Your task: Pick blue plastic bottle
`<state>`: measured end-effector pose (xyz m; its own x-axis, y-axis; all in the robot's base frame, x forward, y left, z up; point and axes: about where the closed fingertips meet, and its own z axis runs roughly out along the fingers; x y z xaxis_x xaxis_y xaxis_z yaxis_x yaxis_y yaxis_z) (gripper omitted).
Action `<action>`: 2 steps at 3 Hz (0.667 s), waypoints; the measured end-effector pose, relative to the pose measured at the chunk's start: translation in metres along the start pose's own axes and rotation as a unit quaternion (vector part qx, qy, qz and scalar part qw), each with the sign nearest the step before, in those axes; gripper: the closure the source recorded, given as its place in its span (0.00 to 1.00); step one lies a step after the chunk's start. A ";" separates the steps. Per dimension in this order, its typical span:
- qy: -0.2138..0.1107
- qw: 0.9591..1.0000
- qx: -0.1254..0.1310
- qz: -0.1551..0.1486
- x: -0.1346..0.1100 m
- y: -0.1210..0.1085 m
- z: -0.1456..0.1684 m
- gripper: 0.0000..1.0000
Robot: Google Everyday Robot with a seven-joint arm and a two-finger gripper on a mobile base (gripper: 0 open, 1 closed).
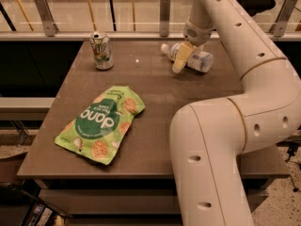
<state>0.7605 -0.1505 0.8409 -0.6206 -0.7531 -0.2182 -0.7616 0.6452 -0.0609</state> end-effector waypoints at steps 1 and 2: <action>-0.010 1.000 0.007 0.000 -0.006 -0.005 0.004 0.40; -0.017 1.000 0.012 0.000 -0.011 -0.008 0.008 0.64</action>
Offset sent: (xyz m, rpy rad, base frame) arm 0.0075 0.0019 -0.0023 0.0056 -0.0216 -0.0020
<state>0.7750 -0.1457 0.8357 -0.6128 -0.7492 -0.2515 -0.7573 0.6476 -0.0842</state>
